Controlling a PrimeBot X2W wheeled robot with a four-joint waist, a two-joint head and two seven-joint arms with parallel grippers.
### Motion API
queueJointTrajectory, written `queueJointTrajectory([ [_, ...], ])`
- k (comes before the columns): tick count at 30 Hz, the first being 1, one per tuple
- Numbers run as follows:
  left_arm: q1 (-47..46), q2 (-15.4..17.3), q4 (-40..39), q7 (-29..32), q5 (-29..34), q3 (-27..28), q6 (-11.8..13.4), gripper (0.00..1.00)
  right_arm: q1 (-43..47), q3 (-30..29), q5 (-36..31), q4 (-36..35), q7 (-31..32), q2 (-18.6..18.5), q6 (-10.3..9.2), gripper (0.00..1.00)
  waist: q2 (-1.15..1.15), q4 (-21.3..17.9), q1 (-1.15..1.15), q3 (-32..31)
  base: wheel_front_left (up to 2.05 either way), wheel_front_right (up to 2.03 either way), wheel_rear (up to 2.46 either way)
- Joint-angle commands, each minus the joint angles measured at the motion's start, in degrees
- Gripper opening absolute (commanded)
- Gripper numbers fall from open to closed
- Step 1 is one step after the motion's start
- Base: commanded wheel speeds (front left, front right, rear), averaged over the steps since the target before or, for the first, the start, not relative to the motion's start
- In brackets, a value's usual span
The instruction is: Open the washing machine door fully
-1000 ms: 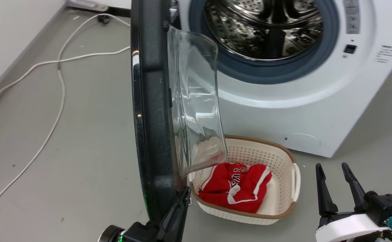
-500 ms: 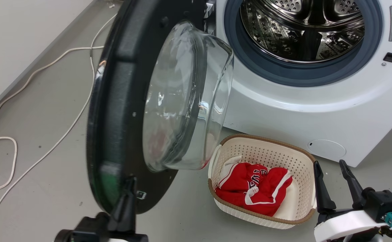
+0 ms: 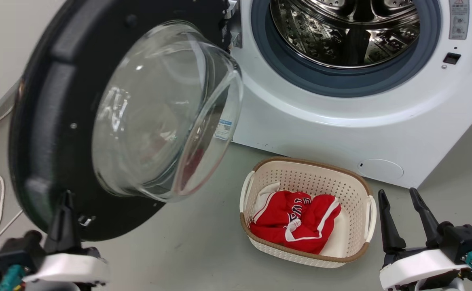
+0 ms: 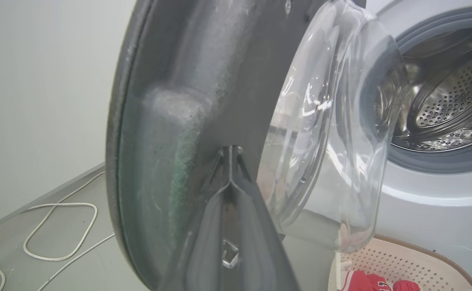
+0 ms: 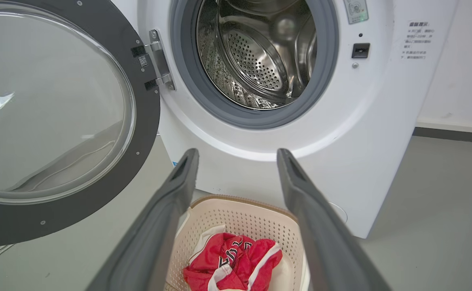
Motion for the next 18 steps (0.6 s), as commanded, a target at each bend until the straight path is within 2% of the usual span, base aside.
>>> queueJointTrajectory([
  [1,-1.62,0.8,0.86,-0.4,-0.54,1.19,-0.1,0.0,-0.51,-0.18,-0.36,-0.37,0.07,0.05,-0.04,1.0,0.0,-0.36,0.0,0.3,0.0,0.0,0.0],
  [18,-13.14,7.88,19.87,-2.63,-5.29,11.17,-2.95,0.0,-1.22,-0.34,-0.93,-1.7,1.3,0.06,-0.03,1.0,0.0,-3.59,0.0,2.16,0.0,0.0,0.0],
])
